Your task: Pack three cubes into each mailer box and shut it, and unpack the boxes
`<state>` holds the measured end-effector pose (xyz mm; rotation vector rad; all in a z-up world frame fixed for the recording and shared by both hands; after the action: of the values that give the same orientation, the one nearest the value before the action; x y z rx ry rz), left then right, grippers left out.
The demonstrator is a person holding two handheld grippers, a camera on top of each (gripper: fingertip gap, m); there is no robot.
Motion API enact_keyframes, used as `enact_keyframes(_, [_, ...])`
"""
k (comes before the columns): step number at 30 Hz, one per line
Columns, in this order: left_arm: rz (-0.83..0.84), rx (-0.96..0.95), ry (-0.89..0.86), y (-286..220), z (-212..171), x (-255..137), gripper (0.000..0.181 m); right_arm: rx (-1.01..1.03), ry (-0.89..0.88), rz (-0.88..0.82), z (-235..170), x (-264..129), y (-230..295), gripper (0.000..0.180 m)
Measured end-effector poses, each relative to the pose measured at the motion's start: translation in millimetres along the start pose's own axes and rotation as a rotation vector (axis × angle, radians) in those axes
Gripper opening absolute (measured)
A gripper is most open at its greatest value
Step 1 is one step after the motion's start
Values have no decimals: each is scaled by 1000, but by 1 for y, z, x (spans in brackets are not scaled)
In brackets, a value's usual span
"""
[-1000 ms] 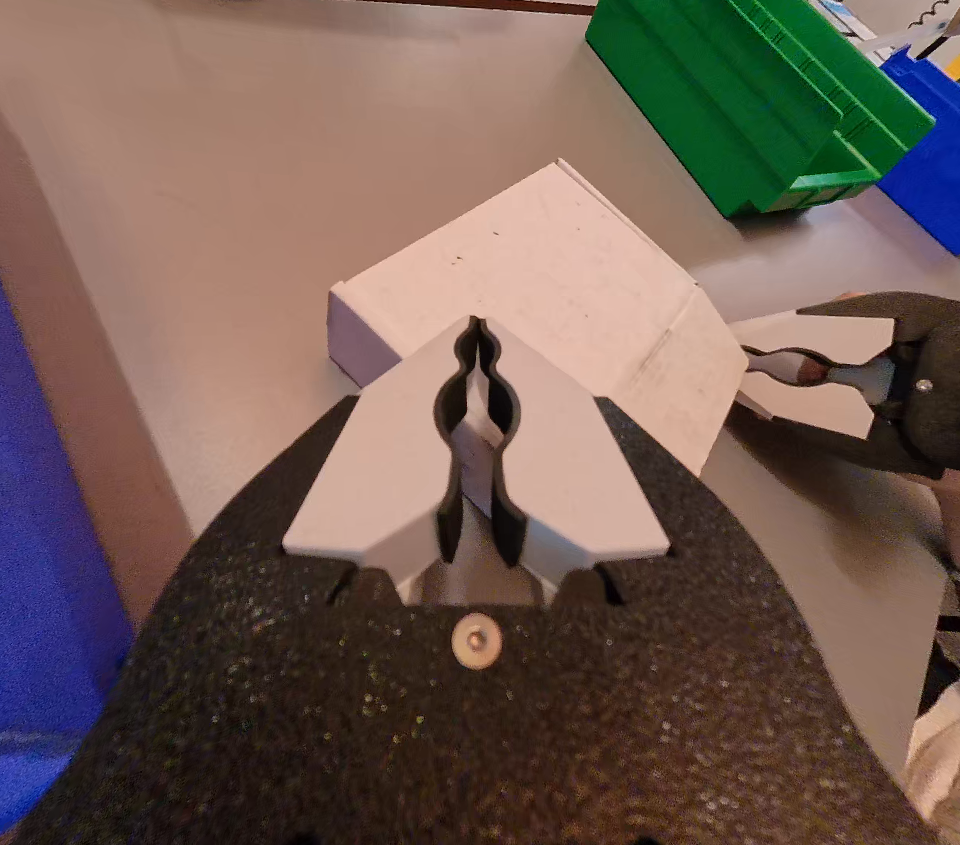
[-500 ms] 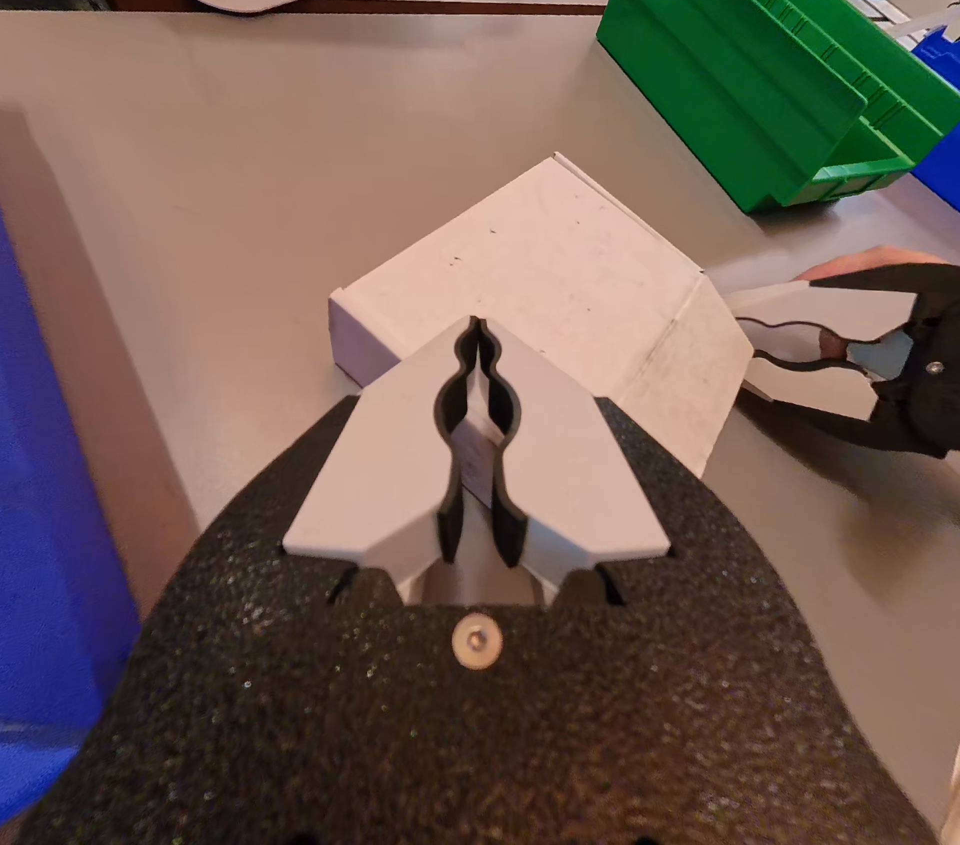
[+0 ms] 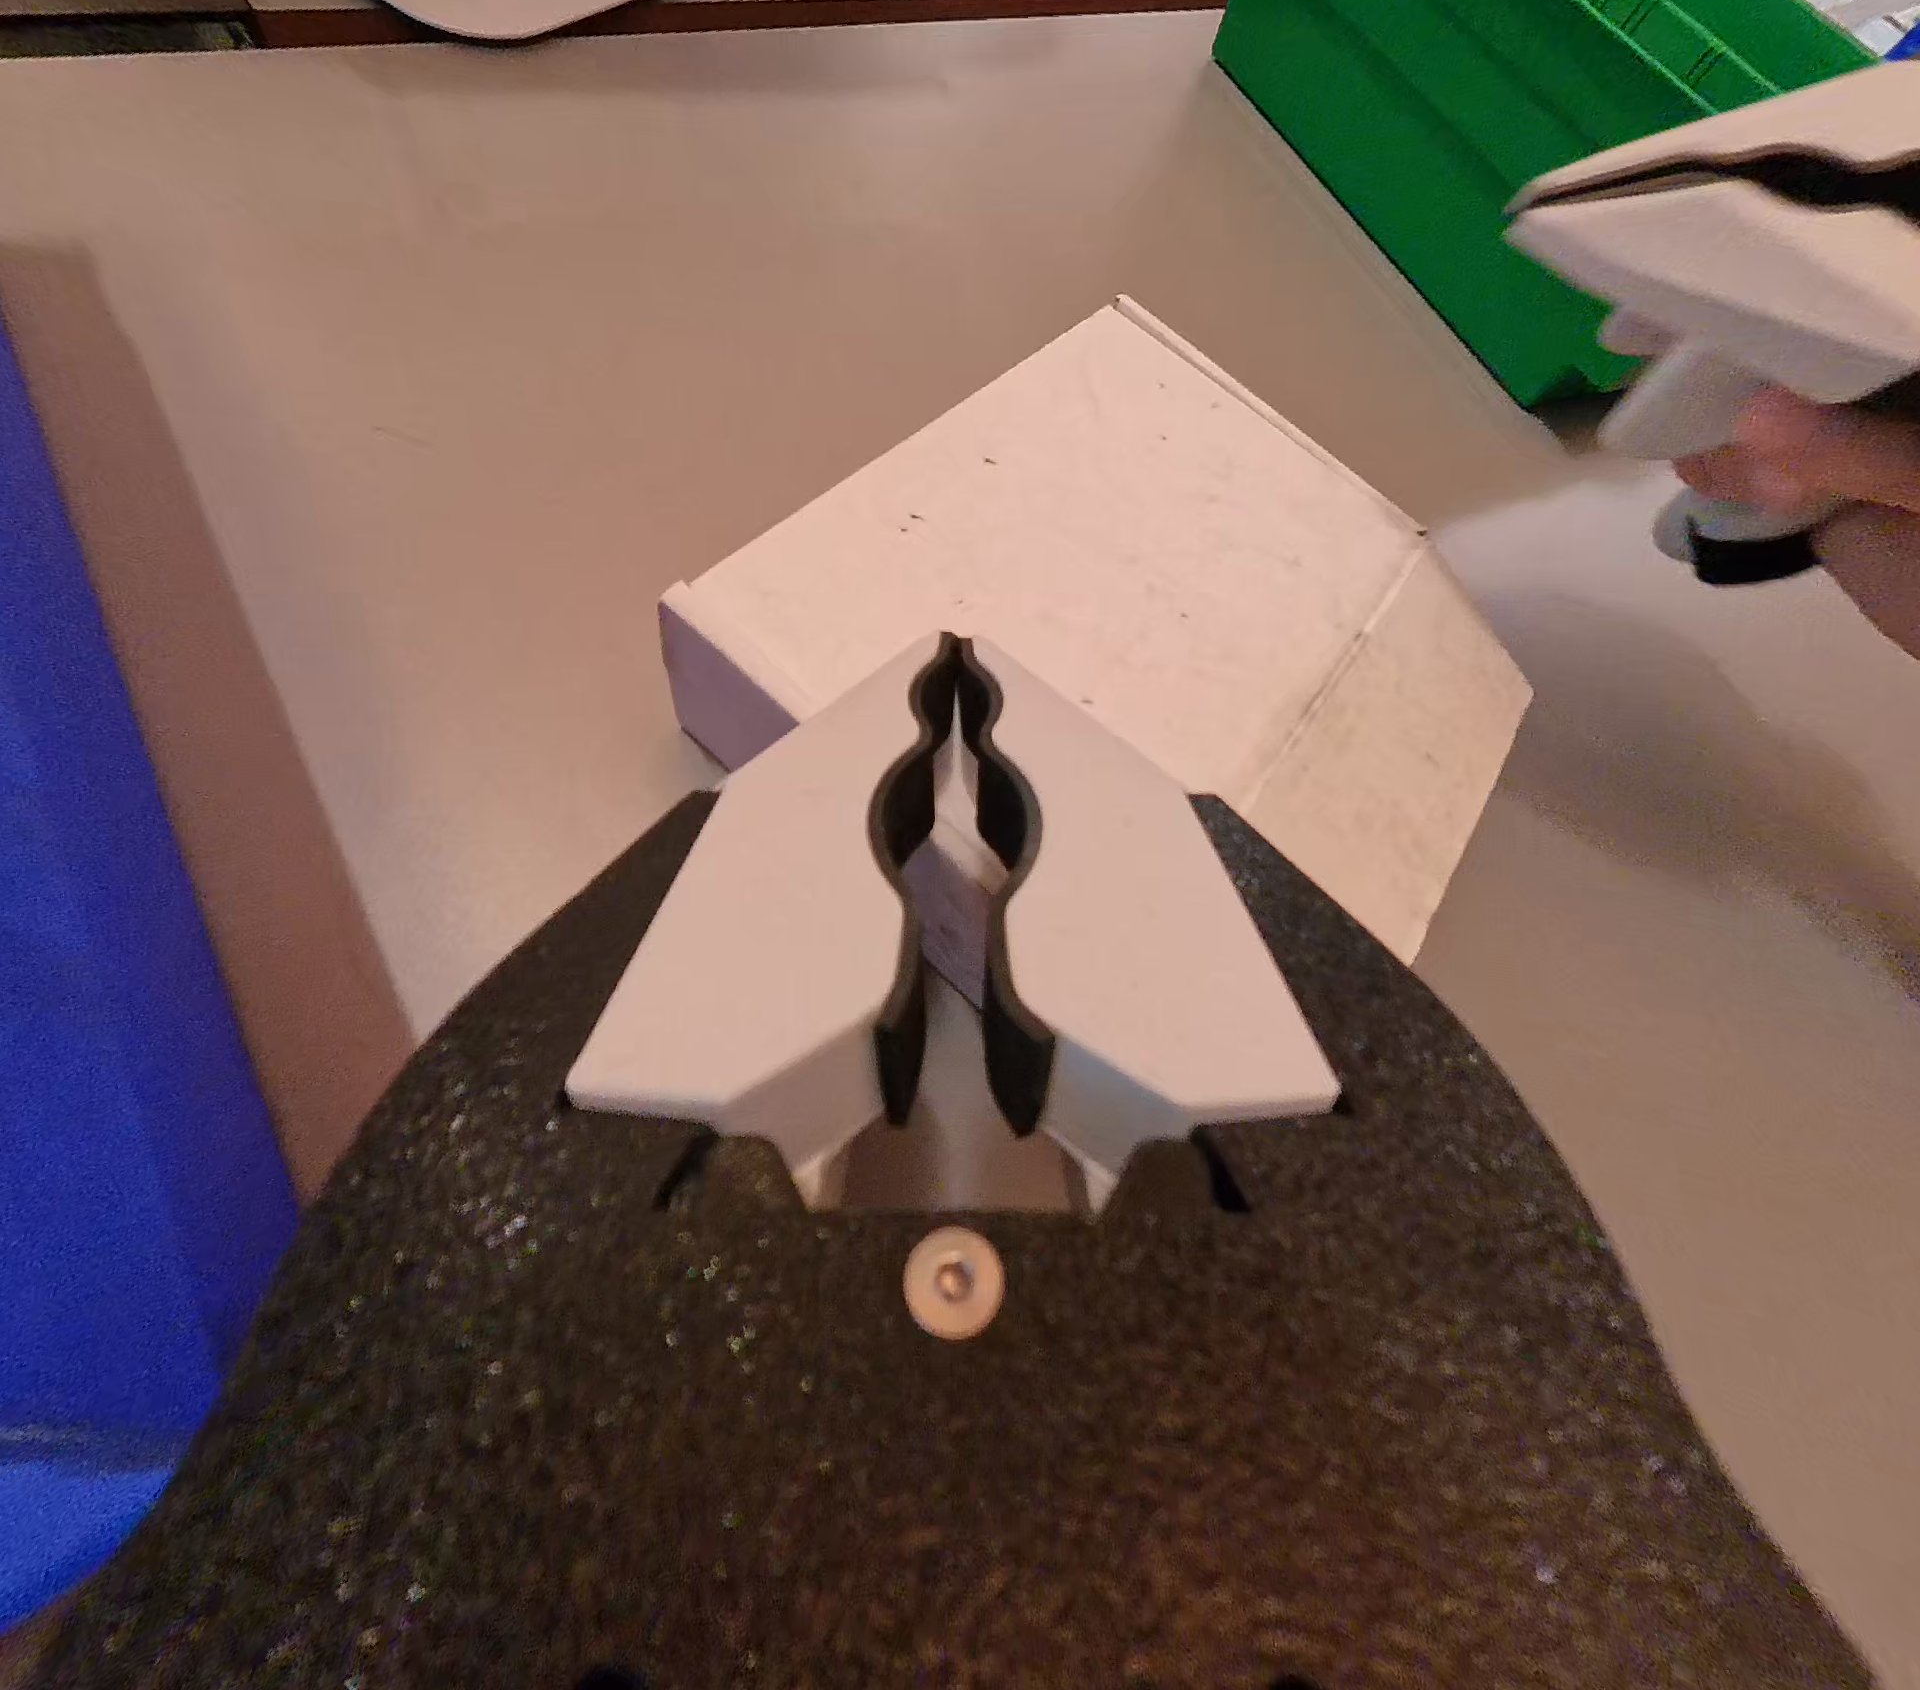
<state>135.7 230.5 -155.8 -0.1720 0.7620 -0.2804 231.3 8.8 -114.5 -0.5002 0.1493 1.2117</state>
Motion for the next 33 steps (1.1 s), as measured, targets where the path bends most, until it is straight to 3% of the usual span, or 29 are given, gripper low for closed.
enact_keyframes(5, [29,23,10,-2,1,0,0,-258,264,33,2,57,11,0])
enact_keyframes(9, [53,54,-5,-4,0,0,0,-378,405,-34,-5,68,15,0])
enact_keyframes(12, [43,66,-29,-5,-3,-3,0,-360,411,-26,-4,68,14,0])
enact_keyframes(16, [14,73,-148,-13,-15,-35,0,-374,420,-38,-4,68,15,0])
enact_keyframes(18, [-69,89,-89,-21,-32,-45,37,-371,422,-43,-4,68,16,0])
enact_keyframes(20, [-80,144,-18,-27,-49,-50,52,-372,423,-44,-4,68,16,0])
enact_keyframes(23, [-12,225,65,-39,-70,-49,54,-374,436,-42,-3,69,16,0])
enact_keyframes(29, [-50,-74,101,-42,-70,-27,54,-356,436,-35,-3,68,15,0])
enact_keyframes(33, [-45,-98,123,-42,-70,-25,53,-355,430,-44,-4,68,16,0])
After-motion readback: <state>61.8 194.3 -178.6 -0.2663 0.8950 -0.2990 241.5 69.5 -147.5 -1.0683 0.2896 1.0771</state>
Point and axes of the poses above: each gripper's, where its closed fingertips meet, x out along the fingers, z out of its top, y = z × x across the jaws, the point moved 10 cm from there along -x, back along the fingers, and after that the axes turned 13 degrees about y, right-handed, at the moved point
